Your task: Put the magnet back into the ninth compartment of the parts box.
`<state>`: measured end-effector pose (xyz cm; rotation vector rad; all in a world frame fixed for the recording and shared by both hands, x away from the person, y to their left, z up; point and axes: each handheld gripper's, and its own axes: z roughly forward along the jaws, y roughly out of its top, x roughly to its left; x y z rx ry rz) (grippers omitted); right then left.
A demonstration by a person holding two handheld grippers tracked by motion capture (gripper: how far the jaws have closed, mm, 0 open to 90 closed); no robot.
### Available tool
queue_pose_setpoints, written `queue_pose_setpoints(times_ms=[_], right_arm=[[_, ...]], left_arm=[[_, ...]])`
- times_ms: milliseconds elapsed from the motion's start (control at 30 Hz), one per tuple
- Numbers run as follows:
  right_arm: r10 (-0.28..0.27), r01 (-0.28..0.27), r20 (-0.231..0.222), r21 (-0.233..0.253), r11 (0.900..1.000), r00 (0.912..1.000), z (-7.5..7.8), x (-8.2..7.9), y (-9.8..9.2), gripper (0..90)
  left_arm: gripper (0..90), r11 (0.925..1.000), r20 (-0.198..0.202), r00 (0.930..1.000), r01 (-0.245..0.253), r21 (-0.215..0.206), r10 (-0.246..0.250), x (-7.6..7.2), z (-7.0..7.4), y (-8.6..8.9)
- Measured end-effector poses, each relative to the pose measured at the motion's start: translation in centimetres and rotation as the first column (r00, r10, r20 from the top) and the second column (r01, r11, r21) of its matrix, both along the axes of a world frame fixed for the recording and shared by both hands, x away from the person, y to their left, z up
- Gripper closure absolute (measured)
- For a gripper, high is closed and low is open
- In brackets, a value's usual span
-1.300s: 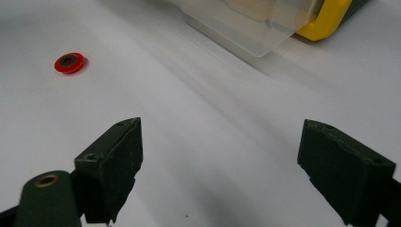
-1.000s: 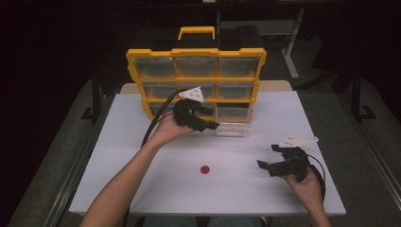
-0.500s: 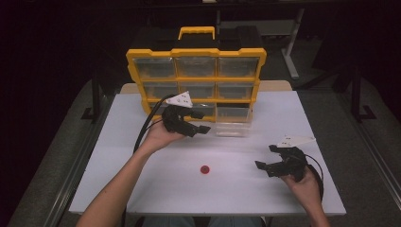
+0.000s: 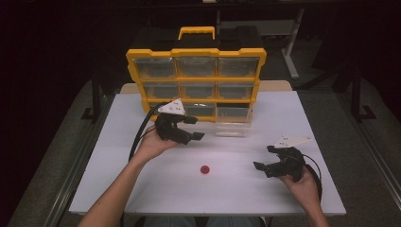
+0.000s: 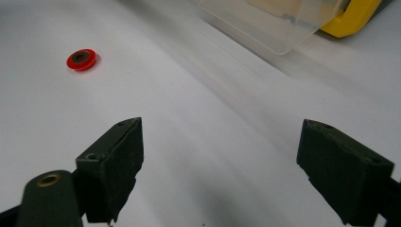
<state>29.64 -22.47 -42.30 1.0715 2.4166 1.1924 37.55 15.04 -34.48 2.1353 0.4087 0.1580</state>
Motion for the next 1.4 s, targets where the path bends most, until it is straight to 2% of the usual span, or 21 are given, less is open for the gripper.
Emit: queue_pose_setpoints(times_ms=[267,367,567,767,1133,1400], right_arm=[[0.01,-0.01,-0.003,0.0,1.0,0.9999,0.0,-0.1,0.1,14.6],[0.012,-0.012,-0.005,0.0,1.0,0.9999,0.0,-0.2,0.2,14.6],[0.015,-0.015,-0.017,-0.003,1.0,0.9997,-0.1,-0.3,0.3,14.6],[0.025,-0.026,-0.012,-0.004,1.0,0.9996,-0.1,-0.3,0.5,14.6],[0.032,-0.032,-0.018,-0.002,0.999,0.9993,-0.1,-0.3,0.7,13.8],[0.051,-0.051,-0.048,0.003,0.999,0.9975,0.0,-0.3,1.0,13.7]], left_arm=[[30.1,0.9989,0.018,0.9988,-0.046,-0.006,0.046,-1.5,-0.1,1.4],[29.8,0.9974,0.001,0.9975,-0.071,-0.014,0.071,-2.0,-0.4,1.9],[27.9,0.9943,-0.001,0.9945,-0.105,-0.017,0.105,-2.7,-1.0,2.8],[26.5,0.9911,0.018,0.9912,-0.131,-0.023,0.131,-3.9,-1.4,3.6],[25.6,0.9811,0.012,0.9814,-0.191,-0.028,0.192,-5.1,-2.5,5.8],[24.9,0.9718,0.013,0.9722,-0.233,-0.035,0.234,-5.8,-3.1,7.0]])
